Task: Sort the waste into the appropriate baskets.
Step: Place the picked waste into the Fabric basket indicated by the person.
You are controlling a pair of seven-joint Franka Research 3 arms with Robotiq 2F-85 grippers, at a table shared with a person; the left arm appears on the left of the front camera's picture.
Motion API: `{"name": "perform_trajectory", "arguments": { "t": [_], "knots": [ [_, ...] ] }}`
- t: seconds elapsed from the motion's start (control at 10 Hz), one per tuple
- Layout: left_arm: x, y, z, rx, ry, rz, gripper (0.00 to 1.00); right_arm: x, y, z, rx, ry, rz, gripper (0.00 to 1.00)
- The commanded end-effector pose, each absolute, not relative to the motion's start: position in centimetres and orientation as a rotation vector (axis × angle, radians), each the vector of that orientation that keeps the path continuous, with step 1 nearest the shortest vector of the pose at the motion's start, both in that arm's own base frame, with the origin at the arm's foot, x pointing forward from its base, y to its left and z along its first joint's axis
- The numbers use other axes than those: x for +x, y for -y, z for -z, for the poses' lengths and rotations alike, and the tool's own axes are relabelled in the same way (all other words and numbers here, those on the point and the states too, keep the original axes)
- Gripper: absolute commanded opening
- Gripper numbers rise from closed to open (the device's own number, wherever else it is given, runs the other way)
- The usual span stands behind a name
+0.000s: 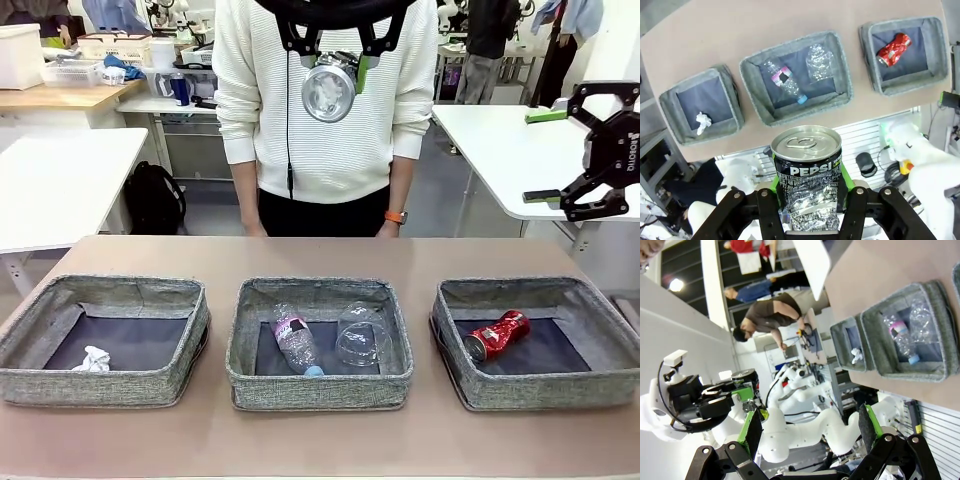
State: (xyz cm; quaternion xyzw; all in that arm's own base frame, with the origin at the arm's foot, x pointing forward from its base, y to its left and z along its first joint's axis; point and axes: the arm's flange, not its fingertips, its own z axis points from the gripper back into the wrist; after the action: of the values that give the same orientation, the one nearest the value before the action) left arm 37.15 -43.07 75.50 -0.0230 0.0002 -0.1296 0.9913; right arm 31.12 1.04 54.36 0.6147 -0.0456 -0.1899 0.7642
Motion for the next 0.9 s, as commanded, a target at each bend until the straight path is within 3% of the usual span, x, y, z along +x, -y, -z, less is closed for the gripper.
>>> {"name": "perform_trajectory", "arguments": {
  "t": [0.0, 0.8],
  "knots": [
    [36.75, 42.9, -75.63, -0.043, 0.019, 0.244, 0.42, 31.22, -1.16, -54.59, 1.362, 0.106, 0.406, 1.0],
    [36.75, 42.9, -75.63, -0.043, 0.019, 0.244, 0.42, 31.22, -1.16, -54.59, 1.362, 0.106, 0.406, 1.0]
  ]
}}
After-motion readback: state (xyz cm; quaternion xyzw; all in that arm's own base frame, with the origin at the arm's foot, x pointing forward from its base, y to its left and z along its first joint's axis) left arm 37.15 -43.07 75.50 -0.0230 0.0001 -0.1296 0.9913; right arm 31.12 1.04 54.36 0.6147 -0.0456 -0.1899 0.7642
